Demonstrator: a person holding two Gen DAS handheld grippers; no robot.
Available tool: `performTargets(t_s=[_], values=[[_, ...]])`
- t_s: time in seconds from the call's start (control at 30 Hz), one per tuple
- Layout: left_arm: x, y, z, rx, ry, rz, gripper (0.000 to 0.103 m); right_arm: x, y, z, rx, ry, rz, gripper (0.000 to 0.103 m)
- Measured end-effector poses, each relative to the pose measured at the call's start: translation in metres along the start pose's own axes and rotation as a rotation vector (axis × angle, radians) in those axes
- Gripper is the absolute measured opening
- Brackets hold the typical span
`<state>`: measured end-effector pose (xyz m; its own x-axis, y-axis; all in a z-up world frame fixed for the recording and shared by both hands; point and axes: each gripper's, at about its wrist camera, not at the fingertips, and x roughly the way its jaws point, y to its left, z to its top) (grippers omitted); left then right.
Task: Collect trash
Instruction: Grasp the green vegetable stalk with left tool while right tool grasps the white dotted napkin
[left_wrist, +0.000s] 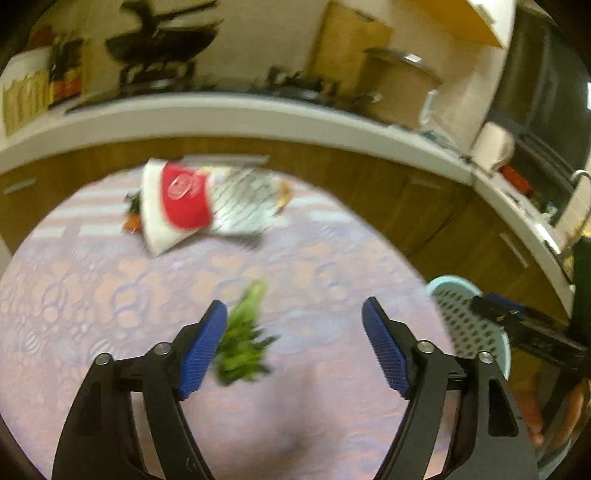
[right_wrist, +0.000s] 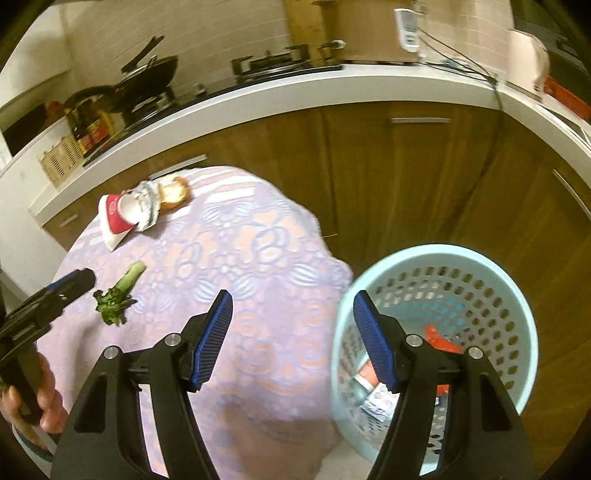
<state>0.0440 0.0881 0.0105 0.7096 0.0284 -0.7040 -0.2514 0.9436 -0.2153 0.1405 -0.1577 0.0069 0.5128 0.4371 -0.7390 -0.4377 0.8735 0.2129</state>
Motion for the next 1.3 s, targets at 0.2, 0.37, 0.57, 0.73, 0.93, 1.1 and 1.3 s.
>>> performTargets(t_s=[0.2,0.37,0.57,0.73,0.93,1.1,1.3], values=[[0.034,0.016,-0.014,0.024,0.130,0.042,0.077,0.009,0.026,0.005,-0.050,0.015,0.008,0.064],[0.044,0.006,-0.012,0.098,0.126,0.144,0.060,0.015,0.043,0.011,-0.092,0.022,0.006,0.064],[0.043,0.019,-0.009,0.100,0.099,0.157,0.016,0.027,0.074,0.035,-0.157,0.004,0.034,0.064],[0.020,0.052,0.000,-0.008,0.012,0.133,0.016,0.054,0.115,0.058,-0.216,-0.012,0.112,0.064],[0.004,0.094,0.003,-0.115,-0.108,0.136,0.016,0.106,0.156,0.081,-0.250,0.032,0.156,0.060],[0.005,0.103,0.006,-0.157,-0.123,0.115,0.016,0.145,0.166,0.089,-0.228,0.089,0.176,0.057],[0.008,0.094,0.003,-0.109,-0.119,0.126,0.016,0.167,0.178,0.090,-0.230,0.115,0.208,0.031]])
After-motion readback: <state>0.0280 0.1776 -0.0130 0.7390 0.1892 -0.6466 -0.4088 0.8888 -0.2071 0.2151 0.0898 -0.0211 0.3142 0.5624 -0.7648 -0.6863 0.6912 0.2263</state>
